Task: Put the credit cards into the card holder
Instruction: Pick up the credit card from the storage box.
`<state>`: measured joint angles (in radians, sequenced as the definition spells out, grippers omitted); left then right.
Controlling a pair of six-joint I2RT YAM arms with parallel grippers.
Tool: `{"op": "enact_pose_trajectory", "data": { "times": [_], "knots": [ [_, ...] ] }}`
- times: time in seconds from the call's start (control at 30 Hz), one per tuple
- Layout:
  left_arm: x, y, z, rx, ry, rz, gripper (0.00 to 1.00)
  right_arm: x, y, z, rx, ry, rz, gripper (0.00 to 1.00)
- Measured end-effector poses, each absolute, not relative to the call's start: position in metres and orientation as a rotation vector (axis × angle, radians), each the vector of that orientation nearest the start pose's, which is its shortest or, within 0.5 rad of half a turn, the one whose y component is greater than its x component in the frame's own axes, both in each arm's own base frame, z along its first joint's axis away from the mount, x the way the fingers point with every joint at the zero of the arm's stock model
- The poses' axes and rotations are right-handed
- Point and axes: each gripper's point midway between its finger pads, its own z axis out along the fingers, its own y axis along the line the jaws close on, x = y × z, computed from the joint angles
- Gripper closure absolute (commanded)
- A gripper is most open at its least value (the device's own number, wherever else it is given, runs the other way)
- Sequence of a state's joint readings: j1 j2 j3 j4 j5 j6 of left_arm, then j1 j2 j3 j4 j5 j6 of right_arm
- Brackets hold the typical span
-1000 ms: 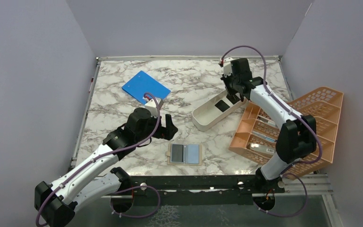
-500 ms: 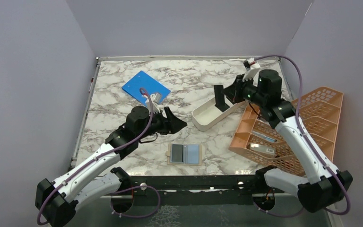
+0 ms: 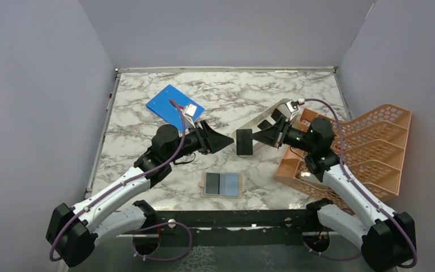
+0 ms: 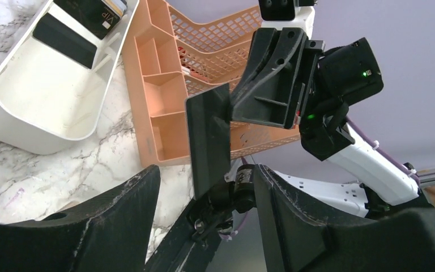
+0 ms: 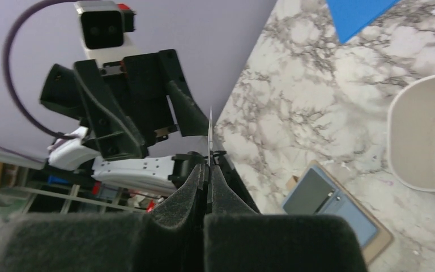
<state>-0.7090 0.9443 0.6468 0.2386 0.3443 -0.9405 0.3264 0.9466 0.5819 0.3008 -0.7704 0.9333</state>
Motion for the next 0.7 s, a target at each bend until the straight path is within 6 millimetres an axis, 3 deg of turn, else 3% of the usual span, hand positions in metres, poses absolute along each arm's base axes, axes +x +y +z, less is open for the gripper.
{"op": "enact_pose_trajectory", "data": {
  "times": [0.23,0.63,0.7],
  "knots": [
    [0.205,-0.298,0.275,0.094,1.852,-1.508,0.39,0.212,0.236,0.284,-0.131,1.754,1.701,0.99],
    [0.202,-0.309,0.279,0.130,1.835,-1.588,0.50,0.205,0.239,0.294,-0.150,1.711,1.769,0.99],
    [0.201,-0.311,0.280,0.137,1.833,-1.606,0.57,0.203,0.240,0.294,-0.154,1.714,1.772,0.99]
  ]
}}
